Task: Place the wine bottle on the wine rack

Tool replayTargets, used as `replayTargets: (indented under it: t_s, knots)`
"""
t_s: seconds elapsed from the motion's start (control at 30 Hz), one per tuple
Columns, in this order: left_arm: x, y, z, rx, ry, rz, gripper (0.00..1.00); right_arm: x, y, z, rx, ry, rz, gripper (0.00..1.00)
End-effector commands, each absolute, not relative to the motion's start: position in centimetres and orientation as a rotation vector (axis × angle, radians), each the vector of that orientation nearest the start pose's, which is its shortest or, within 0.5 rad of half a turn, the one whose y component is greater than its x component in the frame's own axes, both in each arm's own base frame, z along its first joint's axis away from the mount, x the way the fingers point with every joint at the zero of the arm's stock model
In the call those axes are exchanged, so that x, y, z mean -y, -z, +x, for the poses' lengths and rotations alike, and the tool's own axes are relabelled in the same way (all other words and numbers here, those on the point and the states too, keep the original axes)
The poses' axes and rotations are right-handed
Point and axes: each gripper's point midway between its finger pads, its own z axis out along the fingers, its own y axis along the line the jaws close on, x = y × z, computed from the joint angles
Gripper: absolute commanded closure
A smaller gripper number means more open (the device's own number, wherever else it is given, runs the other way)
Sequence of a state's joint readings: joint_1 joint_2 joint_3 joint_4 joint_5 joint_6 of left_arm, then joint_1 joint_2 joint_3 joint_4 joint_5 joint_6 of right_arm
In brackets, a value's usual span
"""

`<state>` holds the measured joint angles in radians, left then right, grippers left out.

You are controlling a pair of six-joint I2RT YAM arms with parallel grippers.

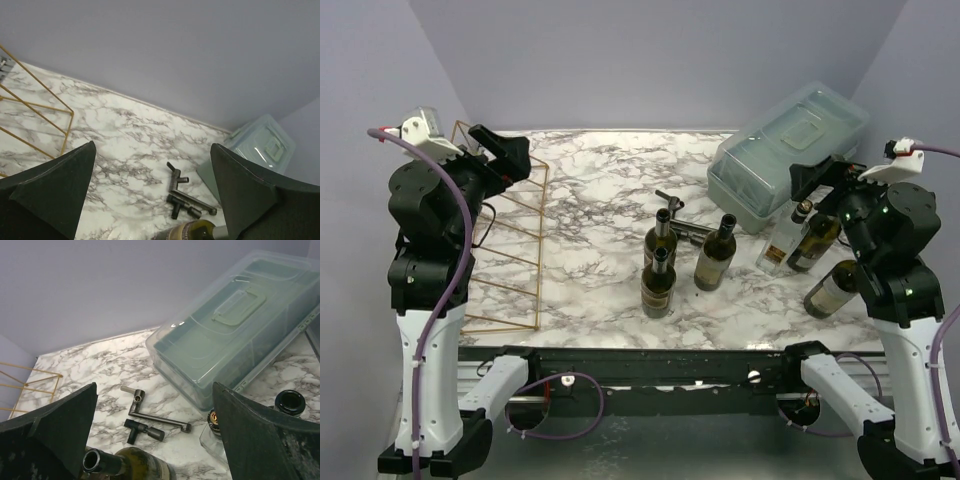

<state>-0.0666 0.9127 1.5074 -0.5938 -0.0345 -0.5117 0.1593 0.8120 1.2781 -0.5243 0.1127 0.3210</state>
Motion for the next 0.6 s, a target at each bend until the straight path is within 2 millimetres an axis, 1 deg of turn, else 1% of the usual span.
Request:
replayTargets:
  t_s: [0.0, 0.1, 0.17, 0.2, 0.27, 0.4, 0.47, 0.57]
  knots:
    - [6.8, -44.0, 27.8, -1.683, 0.591, -0.27, 0.01, -4.8, -41.5, 27.5, -1.645, -0.341, 0.198, 0.0]
    - [8.2, -42.2, 28.1, -1.753, 0.648, -0.219, 0.01, -5.7, -42.2, 27.2, -1.629, -0.405, 0.19, 0.0]
    - [8.6, -40.8, 28.1, -1.812, 0.665, -0.205, 0.01, -7.1, -42.6, 26.7, -1.616, -0.474, 0.123, 0.0]
    - [8.8, -40.2, 28.0, -1.838, 0.673, -0.199, 0.01, -7.4, -42.6, 26.6, -1.613, -0.494, 0.109, 0.0]
    - [9.3, -39.2, 27.9, -1.878, 0.701, -0.191, 0.01, -7.8, -42.2, 26.5, -1.622, -0.516, 0.098, 0.0]
    - [10.6, -37.7, 27.4, -1.932, 0.787, -0.175, 0.01, -7.9, -40.8, 26.8, -1.662, -0.52, 0.115, 0.0]
    - [11.2, -37.2, 27.3, -1.955, 0.824, -0.161, 0.01, -8.1, -40.8, 26.6, -1.675, -0.541, 0.129, 0.0]
    - [12.1, -36.1, 27.2, -2.007, 0.86, -0.16, 0.01, -9.6, -41.2, 26.1, -1.692, -0.624, 0.073, 0.0]
